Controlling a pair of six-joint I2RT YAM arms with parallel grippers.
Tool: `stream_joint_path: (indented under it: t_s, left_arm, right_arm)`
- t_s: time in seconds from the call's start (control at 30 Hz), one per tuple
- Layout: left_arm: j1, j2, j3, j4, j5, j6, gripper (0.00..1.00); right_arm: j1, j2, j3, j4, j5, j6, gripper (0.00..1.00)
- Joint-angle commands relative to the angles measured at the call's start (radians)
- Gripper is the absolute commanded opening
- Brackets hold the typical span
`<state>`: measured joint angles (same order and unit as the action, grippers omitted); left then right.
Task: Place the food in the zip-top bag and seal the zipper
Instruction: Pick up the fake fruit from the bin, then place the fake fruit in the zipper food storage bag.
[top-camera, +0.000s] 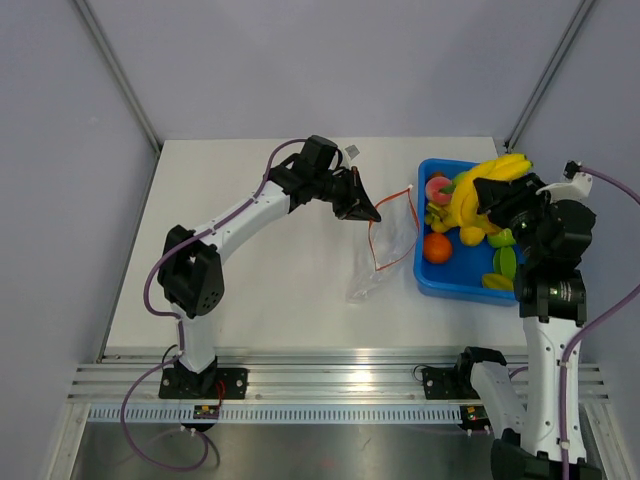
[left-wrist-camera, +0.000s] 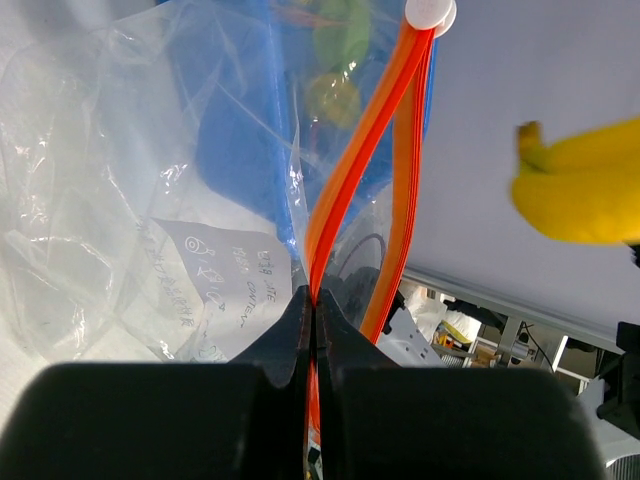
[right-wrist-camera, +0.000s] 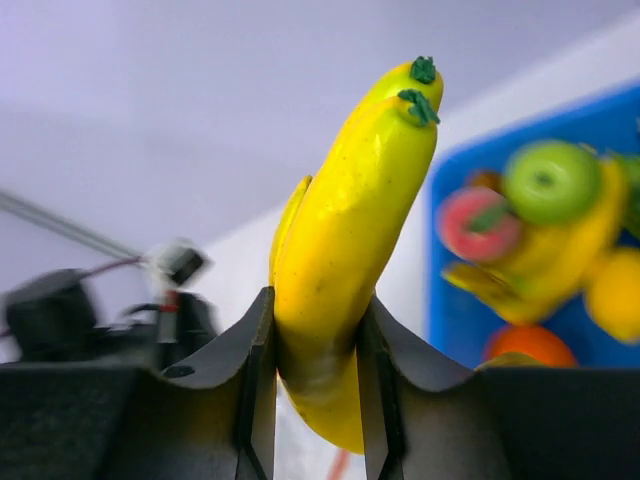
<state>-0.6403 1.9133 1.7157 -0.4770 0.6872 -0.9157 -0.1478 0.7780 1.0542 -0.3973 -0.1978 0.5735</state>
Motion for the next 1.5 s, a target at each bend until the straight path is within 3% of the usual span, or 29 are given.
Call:
stream_joint_path:
  t_s: [0.0, 0.2, 0.37, 0.5, 0.67, 0.97, 1.23, 1.47]
  left_arm:
    - [0.002, 0.006, 0.042, 0.038, 0.003, -0.011, 0.00]
    - [0.002, 0.004, 0.041, 0.040, 0.002, -0.015, 0.00]
    - [0.002, 0.003, 0.041, 0.049, 0.005, -0.025, 0.00]
    - [0.002, 0.001, 0.039, 0.052, 0.006, -0.031, 0.00]
    - [0.002, -0.007, 0.036, 0.054, 0.005, -0.028, 0.00]
    - [0.007, -0.005, 0.035, 0.064, 0.032, -0.031, 0.00]
    - [0.013, -0.008, 0.028, 0.092, 0.061, -0.045, 0.00]
    - [0.013, -0.010, 0.012, 0.127, 0.084, -0.066, 0.00]
  right_arm:
    - [-0.003, -0.002, -0.002, 0.328, -0.221, 0.179, 0.00]
    - [0.002, 0.036, -0.082, 0.650, -0.360, 0.428, 0.00]
    - [0.046, 0.073, -0.140, 0.781, -0.399, 0.529, 0.00]
    - [0.173, 0.087, -0.175, 0.831, -0.379, 0.548, 0.00]
    - [0.254, 0.106, -0.227, 0.831, -0.371, 0.554, 0.00]
    - [0.257, 0.093, -0.431, 0.861, -0.390, 0.545, 0.00]
    - [0.257, 0.072, -0.526, 0.746, -0.370, 0.442, 0.00]
    - [0.257, 0.086, -0.474, 0.553, -0.333, 0.293, 0.00]
